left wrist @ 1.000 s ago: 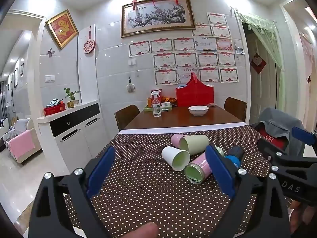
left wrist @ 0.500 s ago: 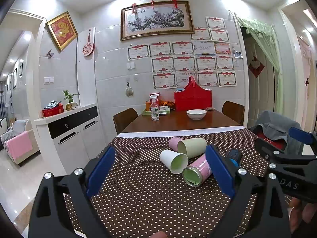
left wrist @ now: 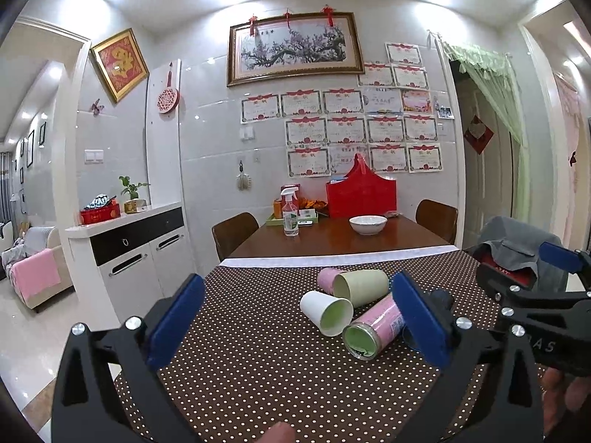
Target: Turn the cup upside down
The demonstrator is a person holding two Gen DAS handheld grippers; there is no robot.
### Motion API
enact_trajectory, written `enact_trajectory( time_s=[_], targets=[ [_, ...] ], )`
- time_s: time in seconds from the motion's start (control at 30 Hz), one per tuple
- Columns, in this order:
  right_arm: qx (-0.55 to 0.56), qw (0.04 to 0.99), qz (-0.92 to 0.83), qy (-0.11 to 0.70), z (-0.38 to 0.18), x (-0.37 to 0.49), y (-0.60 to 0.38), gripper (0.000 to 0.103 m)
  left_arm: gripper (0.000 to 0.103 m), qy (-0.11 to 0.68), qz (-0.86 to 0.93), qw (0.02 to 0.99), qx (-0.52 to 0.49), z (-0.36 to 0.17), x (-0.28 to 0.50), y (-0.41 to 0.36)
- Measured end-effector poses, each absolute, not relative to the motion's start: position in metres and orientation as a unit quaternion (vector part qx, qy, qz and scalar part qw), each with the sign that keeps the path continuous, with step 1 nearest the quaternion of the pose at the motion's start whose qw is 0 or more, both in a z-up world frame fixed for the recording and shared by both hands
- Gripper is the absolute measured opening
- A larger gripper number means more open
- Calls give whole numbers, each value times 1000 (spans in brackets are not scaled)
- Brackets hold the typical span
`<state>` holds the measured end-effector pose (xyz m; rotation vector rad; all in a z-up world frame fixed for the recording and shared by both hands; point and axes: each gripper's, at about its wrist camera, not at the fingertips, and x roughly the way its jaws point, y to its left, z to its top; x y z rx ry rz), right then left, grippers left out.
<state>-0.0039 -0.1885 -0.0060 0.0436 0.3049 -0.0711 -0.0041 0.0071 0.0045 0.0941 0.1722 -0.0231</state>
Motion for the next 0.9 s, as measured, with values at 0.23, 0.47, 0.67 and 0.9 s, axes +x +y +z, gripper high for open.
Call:
enact_trajectory(
  time_s=[0.23,0.47,0.67,0.9],
  targets=[
    [21,988,-34,152,-9,1,-188,97,99,94,-10,994,48,1,2,7],
    [18,987,-32,154,-10,8,-187,97,99,102,-11,993,49,-1,9,6],
    [18,987,-28,158,-14,19,-189,97,99,115,-13,992,45,-3,20,8],
    [17,986,-23,164,-17,36,-189,97,99,120,-13,992,49,-5,38,8]
  ],
)
